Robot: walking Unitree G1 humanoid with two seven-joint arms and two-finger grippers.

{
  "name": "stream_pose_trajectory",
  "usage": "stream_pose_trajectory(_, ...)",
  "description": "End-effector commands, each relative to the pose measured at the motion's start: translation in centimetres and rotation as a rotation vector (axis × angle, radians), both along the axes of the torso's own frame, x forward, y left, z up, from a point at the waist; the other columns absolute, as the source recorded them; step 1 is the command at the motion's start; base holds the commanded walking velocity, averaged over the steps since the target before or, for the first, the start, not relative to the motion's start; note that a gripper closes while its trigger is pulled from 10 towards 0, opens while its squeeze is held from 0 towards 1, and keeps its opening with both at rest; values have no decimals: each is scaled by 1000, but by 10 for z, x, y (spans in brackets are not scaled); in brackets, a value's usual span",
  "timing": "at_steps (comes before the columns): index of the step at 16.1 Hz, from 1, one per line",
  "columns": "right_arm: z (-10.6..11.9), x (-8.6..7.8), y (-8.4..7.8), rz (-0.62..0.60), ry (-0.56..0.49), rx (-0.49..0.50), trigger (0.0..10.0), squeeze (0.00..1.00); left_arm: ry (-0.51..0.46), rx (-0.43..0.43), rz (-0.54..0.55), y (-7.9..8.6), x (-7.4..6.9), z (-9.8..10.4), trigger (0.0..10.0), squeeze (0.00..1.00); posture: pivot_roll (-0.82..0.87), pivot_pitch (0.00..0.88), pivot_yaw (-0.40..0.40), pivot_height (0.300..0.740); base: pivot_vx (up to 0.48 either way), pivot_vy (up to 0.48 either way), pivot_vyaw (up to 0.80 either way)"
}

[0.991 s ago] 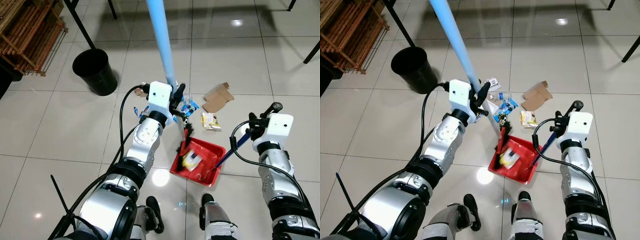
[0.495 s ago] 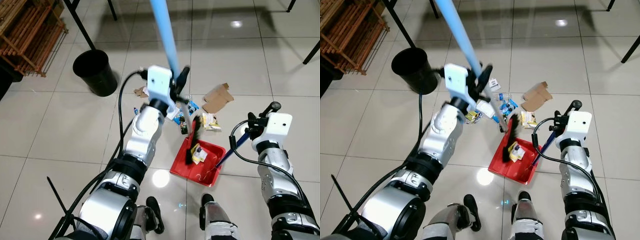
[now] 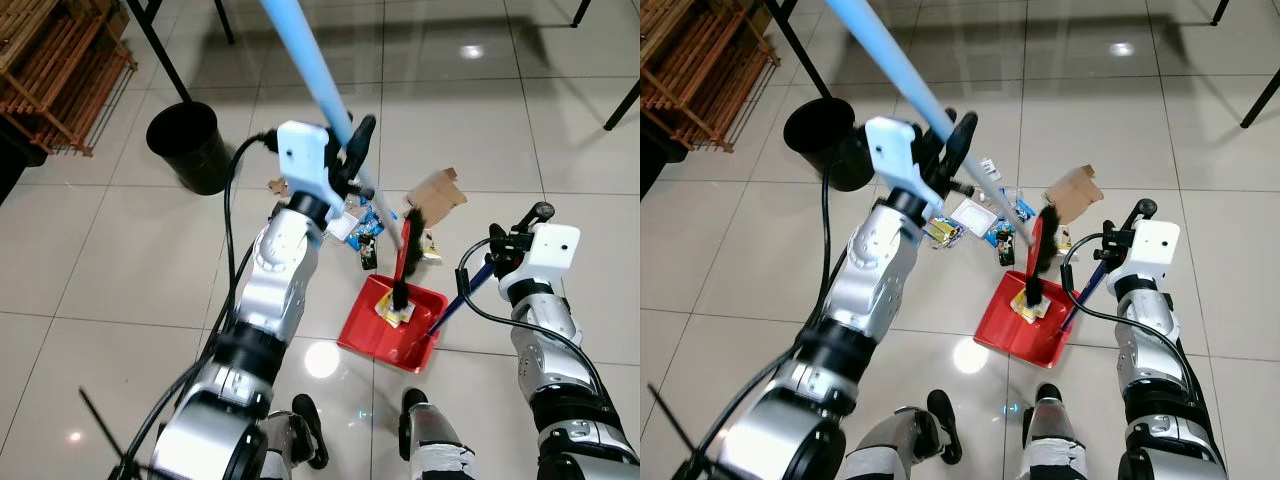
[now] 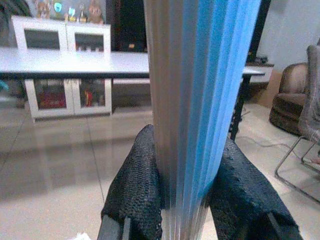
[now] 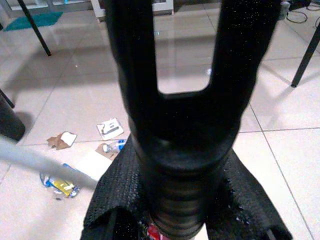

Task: Sweep floor

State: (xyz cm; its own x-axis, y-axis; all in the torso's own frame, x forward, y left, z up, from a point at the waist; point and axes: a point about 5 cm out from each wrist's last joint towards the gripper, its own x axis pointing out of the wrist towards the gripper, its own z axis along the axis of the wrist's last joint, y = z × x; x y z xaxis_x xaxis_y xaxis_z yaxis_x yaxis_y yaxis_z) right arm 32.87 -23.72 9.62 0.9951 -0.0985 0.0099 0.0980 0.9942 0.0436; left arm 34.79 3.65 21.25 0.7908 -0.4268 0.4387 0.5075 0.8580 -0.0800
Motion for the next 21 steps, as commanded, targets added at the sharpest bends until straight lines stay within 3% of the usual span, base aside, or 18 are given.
stream_pose_trajectory(1, -25, -6, 17, 51, 97, 108, 10000, 0, -27, -45, -8, -2, -7, 7, 10000, 0, -224, 261, 206, 740, 0, 0, 0)
stream_pose_trajectory(3, -25, -5, 17, 53, 97, 106, 10000, 0, -21, -13, 20, 10, -9, 2, 10000, 0, -217, 257, 206, 740, 0, 0, 0)
stream_pose_trajectory(5, -25, -5, 17, 55, 96, 101, 10000, 0, -5, 47, 89, 34, -10, -9, 10000, 0, -209, 253, 205, 740, 0, 0, 0)
stream_pose_trajectory(8, -26, -4, 19, 62, 97, 94, 10000, 0, -37, 80, 170, 58, -4, 3, 10000, 0, -198, 247, 202, 740, 0, 0, 0)
stream_pose_trajectory(12, -25, -3, 21, 69, 94, 88, 10000, 0, -72, 61, 194, 63, 0, 26, 10000, 0, -198, 242, 201, 740, 0, 0, 0)
stream_pose_trajectory(15, -25, -3, 21, 67, 93, 83, 10000, 0, -64, 78, 178, 64, -6, 27, 10000, 0, -192, 239, 203, 740, 0, 0, 0)
stream_pose_trajectory(21, -24, -2, 26, 83, 82, 91, 10000, 0, 76, 178, 249, 92, -27, -26, 10000, 0, -180, 228, 198, 740, 0, 0, 0)
